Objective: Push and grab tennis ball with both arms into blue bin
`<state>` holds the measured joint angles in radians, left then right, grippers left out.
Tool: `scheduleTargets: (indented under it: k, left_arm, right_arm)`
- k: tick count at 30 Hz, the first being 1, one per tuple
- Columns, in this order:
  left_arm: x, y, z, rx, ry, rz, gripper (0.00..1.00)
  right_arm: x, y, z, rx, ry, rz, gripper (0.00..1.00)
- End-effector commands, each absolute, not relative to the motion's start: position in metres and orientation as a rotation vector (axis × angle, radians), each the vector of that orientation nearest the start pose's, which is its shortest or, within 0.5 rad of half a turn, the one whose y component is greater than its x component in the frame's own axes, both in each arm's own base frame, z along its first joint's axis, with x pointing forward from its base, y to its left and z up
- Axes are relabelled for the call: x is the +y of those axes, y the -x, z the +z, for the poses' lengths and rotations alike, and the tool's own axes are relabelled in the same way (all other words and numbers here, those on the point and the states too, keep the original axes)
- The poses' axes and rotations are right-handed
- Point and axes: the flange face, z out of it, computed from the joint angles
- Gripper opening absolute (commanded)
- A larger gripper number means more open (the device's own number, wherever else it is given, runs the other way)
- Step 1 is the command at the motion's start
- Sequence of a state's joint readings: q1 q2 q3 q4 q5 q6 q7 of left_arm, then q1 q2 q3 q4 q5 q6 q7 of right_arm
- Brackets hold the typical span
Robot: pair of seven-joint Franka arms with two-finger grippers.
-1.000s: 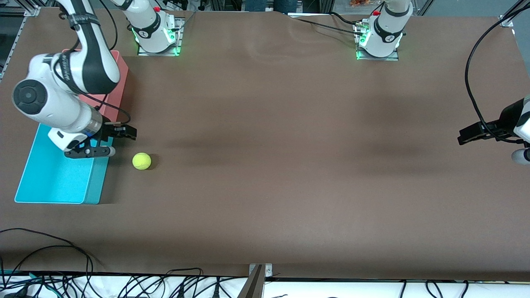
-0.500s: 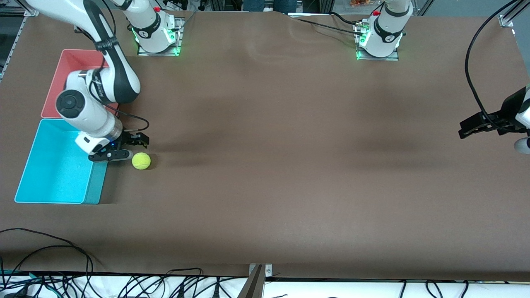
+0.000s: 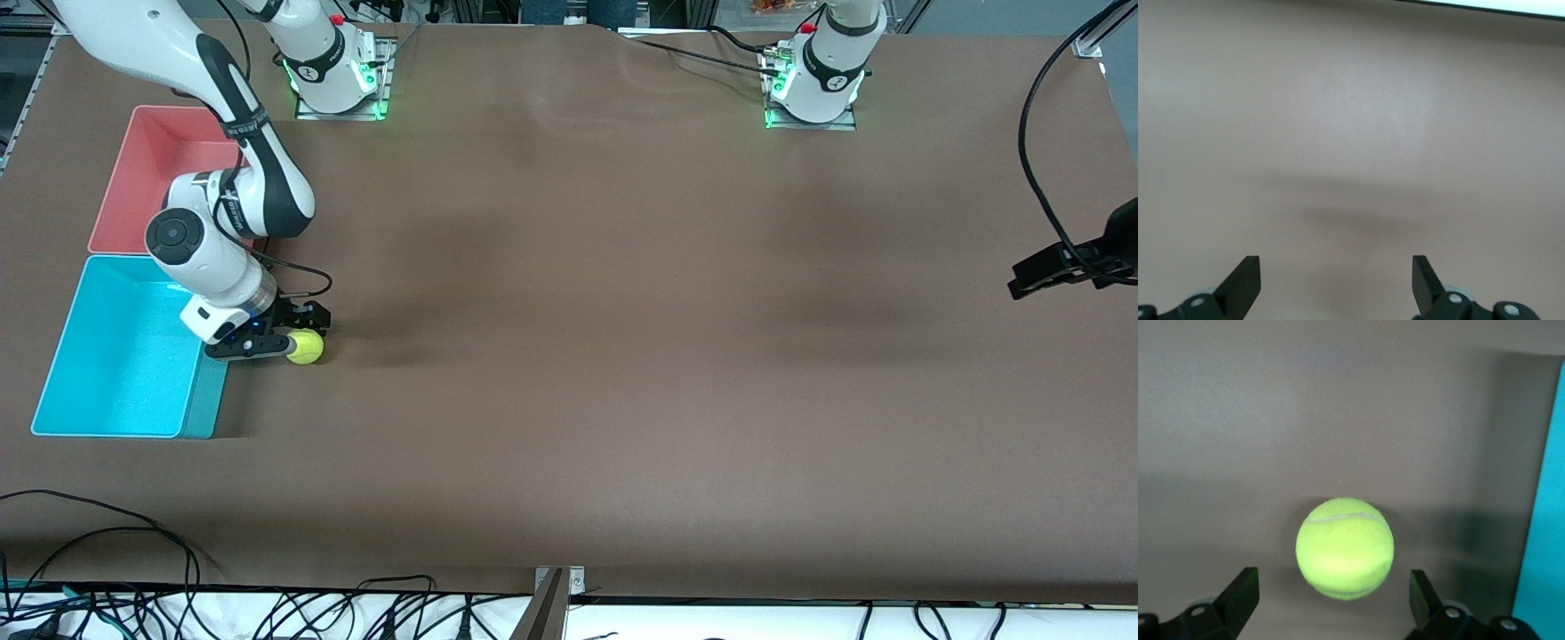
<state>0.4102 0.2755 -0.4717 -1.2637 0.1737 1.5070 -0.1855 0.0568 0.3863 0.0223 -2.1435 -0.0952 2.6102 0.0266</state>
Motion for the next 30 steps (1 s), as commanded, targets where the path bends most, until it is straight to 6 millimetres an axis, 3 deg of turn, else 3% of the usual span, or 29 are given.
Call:
scheduleTargets:
  k: [1, 8, 20, 22, 27, 30]
  left_arm:
    - [0.018, -0.605, 0.647, -0.229, 3.055, -0.072, 1.0]
    - [0.015, -0.588, 0.653, -0.293, 3.149, -0.056, 1.0]
    - [-0.001, -0.558, 0.642, -0.259, 3.149, 0.016, 1.0]
    - [-0.003, -0.555, 0.639, -0.252, 3.15, 0.029, 1.0]
    - [-0.006, -0.551, 0.637, -0.243, 3.15, 0.041, 1.0]
    - [-0.007, -0.55, 0.636, -0.24, 3.152, 0.046, 1.0]
  right_arm:
    - [0.043, -0.578, 0.212, -0.235, 3.176, -0.168, 1.0]
    - [0.042, -0.578, 0.208, -0.239, 3.172, -0.194, 1.0]
    - [0.042, -0.576, 0.189, -0.243, 3.163, -0.227, 1.0]
    - [0.042, -0.576, 0.19, -0.245, 3.162, -0.232, 0.91]
    - [0.042, -0.574, 0.19, -0.243, 3.162, -0.227, 0.52]
    - [0.042, -0.575, 0.191, -0.243, 3.163, -0.229, 0.43]
